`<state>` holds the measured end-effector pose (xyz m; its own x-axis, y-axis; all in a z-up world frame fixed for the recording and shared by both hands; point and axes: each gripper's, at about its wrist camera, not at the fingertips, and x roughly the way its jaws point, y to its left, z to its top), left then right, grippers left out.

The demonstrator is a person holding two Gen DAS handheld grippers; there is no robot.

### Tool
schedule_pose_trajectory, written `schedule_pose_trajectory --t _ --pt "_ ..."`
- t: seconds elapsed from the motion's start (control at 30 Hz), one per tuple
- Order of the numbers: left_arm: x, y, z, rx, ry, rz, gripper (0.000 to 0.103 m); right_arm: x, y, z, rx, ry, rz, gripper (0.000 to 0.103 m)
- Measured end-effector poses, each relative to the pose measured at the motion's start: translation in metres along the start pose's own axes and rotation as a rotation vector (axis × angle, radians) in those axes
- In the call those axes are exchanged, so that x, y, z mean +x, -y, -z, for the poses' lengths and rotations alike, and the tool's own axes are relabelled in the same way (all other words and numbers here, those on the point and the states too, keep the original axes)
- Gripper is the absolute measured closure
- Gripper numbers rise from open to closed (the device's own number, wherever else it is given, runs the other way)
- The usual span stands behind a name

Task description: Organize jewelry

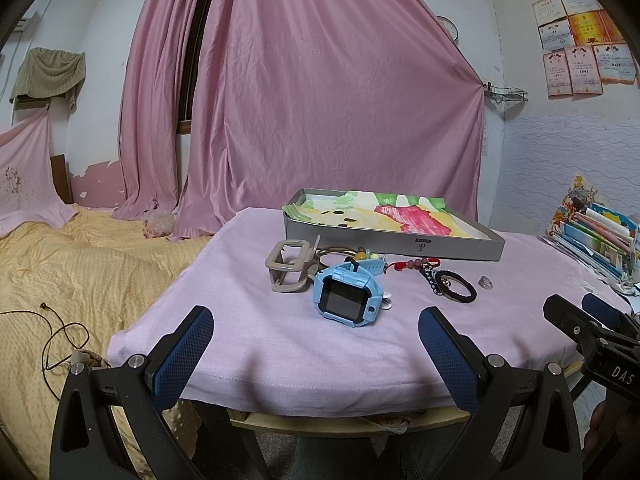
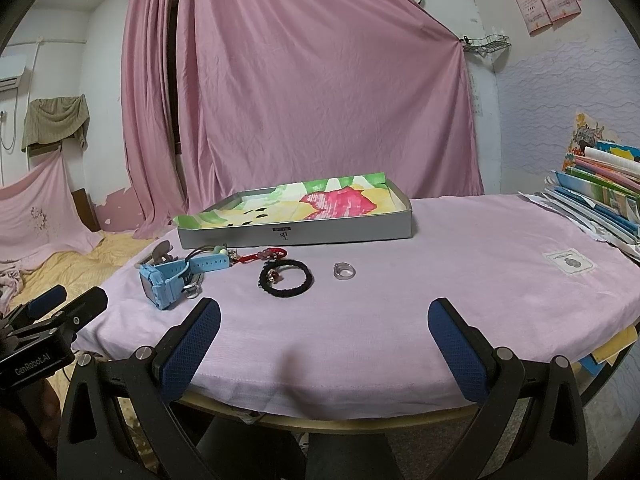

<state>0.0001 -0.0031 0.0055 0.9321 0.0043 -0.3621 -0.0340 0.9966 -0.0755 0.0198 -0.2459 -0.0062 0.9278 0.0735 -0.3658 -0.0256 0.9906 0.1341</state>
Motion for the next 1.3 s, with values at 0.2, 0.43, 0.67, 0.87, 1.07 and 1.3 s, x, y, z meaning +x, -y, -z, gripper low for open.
schedule_pose_trajectory --t 0.2,0.43,0.67,0.87,1.07,1.3 --pt "0.0002 -0.0027 0.0016 0.000 0.001 0.000 0.000 -0.0003 0.0005 0.0003 0.002 -0.001 -0.001 0.001" --pt "0.0002 -0.0028 0.0018 -0.001 0.001 0.001 0.000 -0.0002 0.0005 0.0003 0.003 -0.001 -0.002 0.001" --pt "0.0003 -0.0030 0.0020 -0.001 0.001 0.001 0.000 -0.0003 0.0012 0.0008 0.003 -0.002 -0.002 0.001" --pt "0.0004 -0.0031 0.0020 -0.001 0.001 0.001 0.000 -0.0003 0.0007 0.0009 0.004 -0.002 -0.002 0.001" --pt "0.0003 -0.0032 0.0018 -0.002 0.000 0.001 0.000 0.0000 0.0009 0.0008 0.004 -0.003 -0.003 0.001" --pt "0.0016 -0.0039 0.0068 -0.004 -0.005 0.002 0.000 0.0002 -0.0009 0.0041 0.005 -0.008 -0.007 0.001"
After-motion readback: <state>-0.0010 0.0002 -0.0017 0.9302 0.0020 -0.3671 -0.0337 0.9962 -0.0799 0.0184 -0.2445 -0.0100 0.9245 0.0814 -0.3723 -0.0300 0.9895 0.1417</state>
